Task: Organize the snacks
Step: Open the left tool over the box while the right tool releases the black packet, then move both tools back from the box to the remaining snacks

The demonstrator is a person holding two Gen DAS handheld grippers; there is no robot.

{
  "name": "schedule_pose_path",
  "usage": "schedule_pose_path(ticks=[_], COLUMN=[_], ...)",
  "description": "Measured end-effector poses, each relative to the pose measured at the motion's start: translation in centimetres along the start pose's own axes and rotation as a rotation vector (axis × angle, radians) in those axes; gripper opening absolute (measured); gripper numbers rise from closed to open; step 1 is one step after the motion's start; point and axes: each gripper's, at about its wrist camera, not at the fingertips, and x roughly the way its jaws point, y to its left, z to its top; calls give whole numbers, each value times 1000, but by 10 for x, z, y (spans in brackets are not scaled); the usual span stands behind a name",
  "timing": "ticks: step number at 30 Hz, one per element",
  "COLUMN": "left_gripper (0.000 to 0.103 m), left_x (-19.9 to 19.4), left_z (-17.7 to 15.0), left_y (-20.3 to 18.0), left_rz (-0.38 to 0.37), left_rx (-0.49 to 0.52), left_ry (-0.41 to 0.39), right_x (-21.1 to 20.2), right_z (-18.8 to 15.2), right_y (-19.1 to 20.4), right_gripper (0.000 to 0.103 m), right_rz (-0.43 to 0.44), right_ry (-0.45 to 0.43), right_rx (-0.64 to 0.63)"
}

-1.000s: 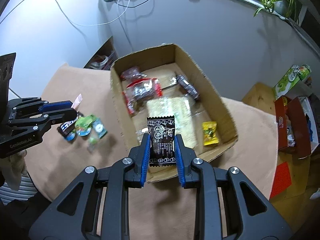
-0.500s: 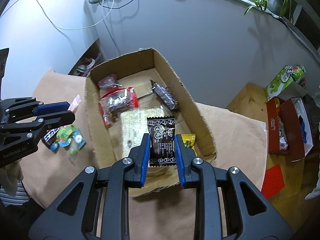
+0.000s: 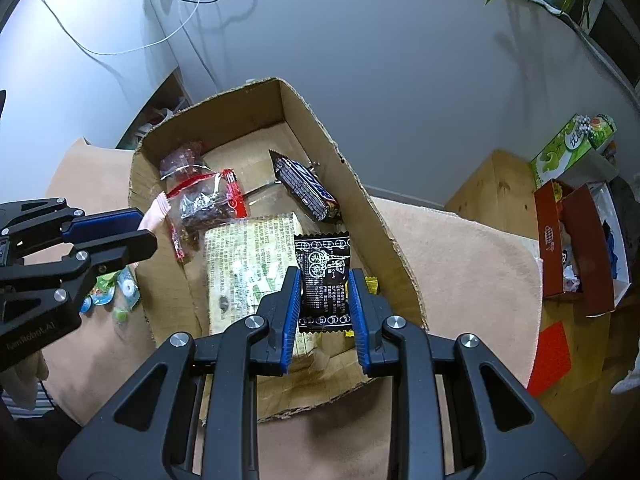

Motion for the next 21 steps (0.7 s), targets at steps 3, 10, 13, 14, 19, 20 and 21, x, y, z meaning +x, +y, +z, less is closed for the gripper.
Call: schedule_pose_path(ticks=[3, 10, 13, 14, 19, 20, 21], left_gripper=[18, 31, 39, 39, 39, 39, 39], left_x=[5, 12, 13, 13, 11, 10, 9], left_z=[1, 3, 2, 2, 2, 2, 2], left_y=[-2, -3, -2, -1, 6, 7, 8], left_rz=[1, 10, 15, 15, 15, 13, 15], left_rx=[2, 7, 1, -2, -21, -26, -28], left_ry=[10, 34, 38, 39, 35, 33, 32], right_x=[4, 5, 3, 4, 4, 3, 2], right_z=[0, 2, 2, 2, 3, 3, 4], right_y=[-2, -1, -1, -1, 3, 4, 5], right_gripper=[25, 64, 68, 68, 69, 69, 69], right_rz=[-3, -38, -44, -41, -50, -49, -50], right_ry=[7, -2, -10, -6, -2, -2, -4], right_rx=[0, -11, -10, -11, -19, -19, -21])
